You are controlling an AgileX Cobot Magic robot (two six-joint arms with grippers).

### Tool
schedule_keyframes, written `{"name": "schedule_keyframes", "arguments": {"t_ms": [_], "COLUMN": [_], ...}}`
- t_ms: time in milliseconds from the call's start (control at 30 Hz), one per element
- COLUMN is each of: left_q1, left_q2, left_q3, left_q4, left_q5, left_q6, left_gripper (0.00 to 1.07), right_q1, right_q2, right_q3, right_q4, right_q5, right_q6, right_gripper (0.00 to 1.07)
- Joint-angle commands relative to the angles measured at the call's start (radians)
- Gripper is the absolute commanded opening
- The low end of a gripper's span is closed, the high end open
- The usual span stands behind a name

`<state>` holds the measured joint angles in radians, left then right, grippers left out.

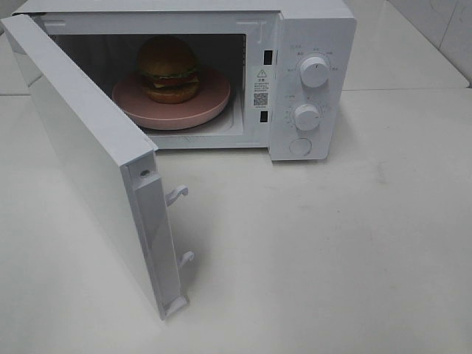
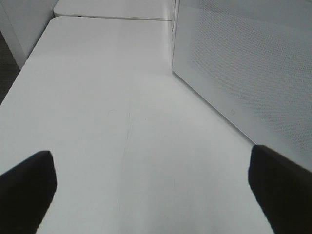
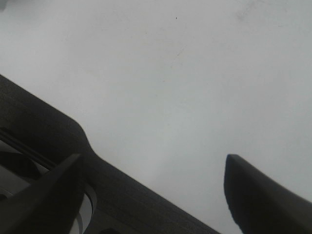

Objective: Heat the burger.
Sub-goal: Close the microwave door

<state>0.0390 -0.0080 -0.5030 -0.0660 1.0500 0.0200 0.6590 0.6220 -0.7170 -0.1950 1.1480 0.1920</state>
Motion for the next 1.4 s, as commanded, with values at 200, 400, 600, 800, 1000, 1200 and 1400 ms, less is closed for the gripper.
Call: {"name": "schedule_keyframes", "arguments": {"t_ms": [200,400,600,800,1000,1200,1400], "left_q1": [-0.006,-0.006,-0.006,-0.006,-0.006,-0.006,-0.006], "left_q2": [-0.017,-0.017,-0.017,-0.017,-0.017,-0.017,-0.015], "left_q3": [0.003,0.003,0.003,0.003,0.003,0.003,0.003], "left_q4": [-0.004,-0.004,-0.004,-0.004,-0.004,-0.004,-0.004], "left_q5": [-0.013,-0.013,-0.013,-0.013,-0.013,-0.013,-0.013], "left_q6": [0.002,0.002,0.002,0.002,0.002,0.002,0.002], "left_gripper": [1.00,1.00,1.00,1.00,1.00,1.00,1.00], "right_q1": [-0.004,-0.090,-0.227,-0.336,-0.491,-0.589,-0.598], "right_q2": [-0.162,-0.240,-0.320,-0.399,-0.522,-0.621,-0.652], "right_q3": [0.093,0.171,0.206,0.206,0.206,0.206,0.206], "right_q4": [-0.008,-0.004,-0.004,0.014,0.073,0.075,0.085], "right_q5": [0.006,-0.078,-0.108,-0.106,-0.106,-0.106,-0.107], "right_q6": [0.005,0.047,0.043,0.045,0.023,0.019,0.016], "right_gripper": [0.75,0.75,0.75,0.75,0.75,0.75,0.75]}}
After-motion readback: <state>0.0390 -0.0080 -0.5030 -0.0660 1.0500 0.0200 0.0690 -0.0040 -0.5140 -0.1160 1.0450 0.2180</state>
